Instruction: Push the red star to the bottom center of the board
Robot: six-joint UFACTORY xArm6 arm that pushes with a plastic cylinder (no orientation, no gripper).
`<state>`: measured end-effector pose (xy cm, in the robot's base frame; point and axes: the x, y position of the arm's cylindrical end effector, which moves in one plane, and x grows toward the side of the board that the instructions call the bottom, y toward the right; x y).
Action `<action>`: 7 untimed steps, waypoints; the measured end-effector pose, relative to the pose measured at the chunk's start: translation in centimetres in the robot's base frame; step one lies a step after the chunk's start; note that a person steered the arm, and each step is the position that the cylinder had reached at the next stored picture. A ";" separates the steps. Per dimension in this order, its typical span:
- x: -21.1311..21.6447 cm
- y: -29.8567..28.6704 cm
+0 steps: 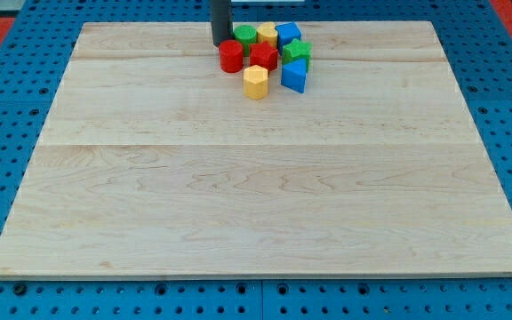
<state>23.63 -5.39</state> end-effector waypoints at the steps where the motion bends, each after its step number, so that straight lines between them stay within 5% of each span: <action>1: 0.2 -0.2; 3: -0.1 -4.8; 4: -4.3 -5.4; 5: -4.4 -4.3; 6: -4.2 5.7; 7: -4.0 5.2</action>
<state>19.59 -0.20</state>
